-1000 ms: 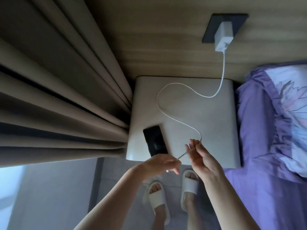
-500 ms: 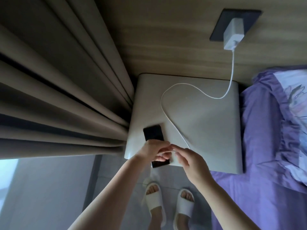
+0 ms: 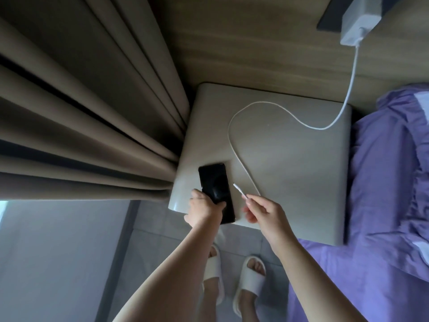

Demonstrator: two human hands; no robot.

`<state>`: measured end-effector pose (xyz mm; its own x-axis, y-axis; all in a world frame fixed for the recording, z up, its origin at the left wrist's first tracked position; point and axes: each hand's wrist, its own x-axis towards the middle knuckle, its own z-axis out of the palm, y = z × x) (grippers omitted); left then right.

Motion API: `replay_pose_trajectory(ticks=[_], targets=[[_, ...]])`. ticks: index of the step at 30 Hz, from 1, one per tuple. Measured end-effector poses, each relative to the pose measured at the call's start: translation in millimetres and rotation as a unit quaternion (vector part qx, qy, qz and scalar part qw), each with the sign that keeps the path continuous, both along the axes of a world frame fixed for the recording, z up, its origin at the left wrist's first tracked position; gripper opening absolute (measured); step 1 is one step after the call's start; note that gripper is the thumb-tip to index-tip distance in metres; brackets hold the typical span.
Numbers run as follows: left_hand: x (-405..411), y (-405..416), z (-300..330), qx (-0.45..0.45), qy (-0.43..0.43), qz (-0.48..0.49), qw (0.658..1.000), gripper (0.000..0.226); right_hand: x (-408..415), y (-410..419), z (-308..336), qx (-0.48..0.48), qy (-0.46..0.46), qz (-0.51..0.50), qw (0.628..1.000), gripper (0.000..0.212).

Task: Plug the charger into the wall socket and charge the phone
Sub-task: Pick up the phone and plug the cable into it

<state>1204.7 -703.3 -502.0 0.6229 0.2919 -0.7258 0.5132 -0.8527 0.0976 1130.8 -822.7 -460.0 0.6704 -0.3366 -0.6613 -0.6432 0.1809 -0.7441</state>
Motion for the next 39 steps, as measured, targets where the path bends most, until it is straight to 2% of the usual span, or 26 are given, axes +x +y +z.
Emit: replay_pose_trajectory(ticks=[3,5,6,8,11,12,14,16,17,20,22,25,27,32,39], targets=[[4,2,-3,-0.007,0.031,0.016,0.999,0.064,-3,-2,1,0.009,0.003,0.004,1.000,0.024],[5,4,-6,-0.037,0.024,0.013,0.999,0.058,-5,-4,2,-0.011,0.027,-0.001,1.000,0.022],[4,4,-6,-0.067,0.009,0.023,0.997,0.051,-6,-5,3,-0.027,0.040,-0.006,0.999,0.020],[2,3,-2,-0.145,-0.023,0.070,0.987,0.034,-8,-7,8,-0.070,0.050,-0.002,0.996,0.033],[1,-2,9,-0.262,-0.009,0.168,0.950,0.025,-14,-6,19,-0.066,0.029,-0.002,0.997,0.040],[2,-2,14,-0.313,0.011,0.234,0.921,0.025,-16,-5,24,-0.038,0.017,-0.013,0.999,0.035],[0,-3,26,-0.434,0.058,0.365,0.822,0.019,-20,-3,33,0.016,0.000,-0.046,0.999,0.021],[-4,-2,40,-0.535,0.099,0.421,0.726,0.023,-26,-1,43,0.031,-0.010,-0.073,0.997,0.016],[-7,-3,46,-0.566,0.111,0.429,0.695,0.026,-29,0,48,0.033,-0.019,-0.083,0.996,0.017],[-9,-11,65,-0.612,0.120,0.445,0.643,0.023,-38,7,61,0.028,-0.044,-0.079,0.996,0.015],[-6,-18,76,-0.615,0.121,0.495,0.602,0.021,-41,15,70,0.013,-0.050,-0.068,0.996,0.013],[0,-26,88,-0.607,0.138,0.566,0.541,0.053,-41,25,80,-0.022,-0.067,-0.047,0.996,0.018],[1,-28,93,-0.604,0.152,0.580,0.525,0.062,-41,29,85,-0.055,-0.072,-0.024,0.996,0.018],[-7,-29,103,-0.618,0.140,0.543,0.551,0.037,-41,31,91,-0.084,-0.073,-0.017,0.994,0.017],[-11,-29,108,-0.619,0.138,0.549,0.545,0.039,-48,33,97,-0.091,-0.077,-0.033,0.992,0.015]])
